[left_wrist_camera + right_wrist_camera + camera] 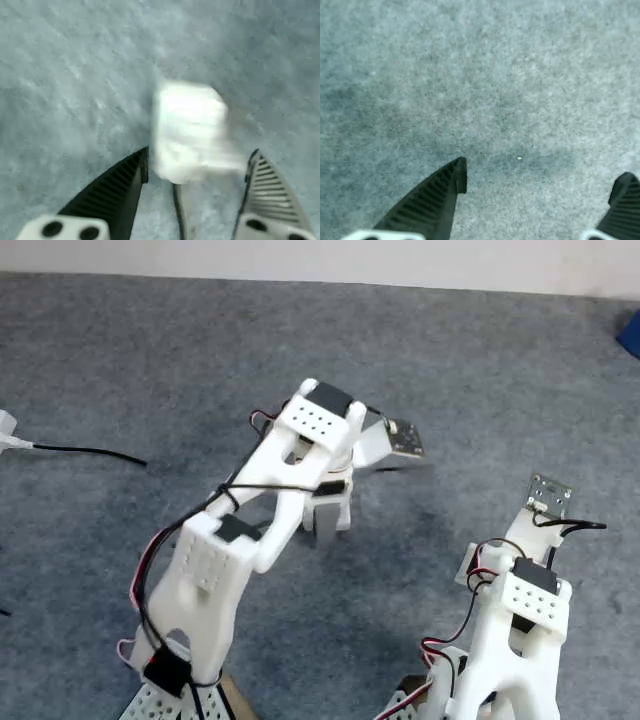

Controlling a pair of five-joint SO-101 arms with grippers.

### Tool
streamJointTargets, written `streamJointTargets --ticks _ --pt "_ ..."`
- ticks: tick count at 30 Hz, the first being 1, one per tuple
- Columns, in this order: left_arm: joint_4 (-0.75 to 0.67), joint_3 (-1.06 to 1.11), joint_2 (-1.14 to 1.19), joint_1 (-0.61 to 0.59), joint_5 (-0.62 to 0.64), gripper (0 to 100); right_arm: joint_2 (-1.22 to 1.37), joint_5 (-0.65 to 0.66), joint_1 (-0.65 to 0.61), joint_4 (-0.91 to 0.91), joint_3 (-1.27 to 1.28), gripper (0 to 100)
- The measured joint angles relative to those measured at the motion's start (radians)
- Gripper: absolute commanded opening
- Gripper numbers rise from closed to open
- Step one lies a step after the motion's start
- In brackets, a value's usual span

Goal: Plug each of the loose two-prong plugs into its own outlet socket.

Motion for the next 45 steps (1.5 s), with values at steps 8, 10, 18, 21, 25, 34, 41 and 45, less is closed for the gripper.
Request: streamJointTargets --ticks 8,10,18,21,25,34,41,45 --pt "0.072 -0.089 -0.051 -0.075 0.003 32 0.000 0.000 0.000 0.000 0.000 42.2" --pt "0.074 -0.066 -0.057 -0.075 0.003 32 0.000 0.000 0.000 0.000 0.000 42.2" --pt "0.072 0.081 -0.057 -0.021 0.003 32 0.000 0.000 0.000 0.000 0.000 42.2" --pt "0.063 0.087 -0.057 0.006 0.003 32 0.000 0.000 0.000 0.000 0.000 42.2" --pt "0.025 0.089 -0.057 0.028 0.011 32 0.000 0.000 0.000 0.000 0.000 42.2" --pt "-0.063 0.089 -0.011 0.029 0.135 24 0.000 0.000 0.000 0.000 0.000 42.2" --pt "-0.044 0.072 0.021 0.038 0.144 1 0.000 0.000 0.000 0.000 0.000 42.2" --pt "0.002 0.011 0.028 0.017 0.147 1 0.000 0.000 0.000 0.000 0.000 42.2"
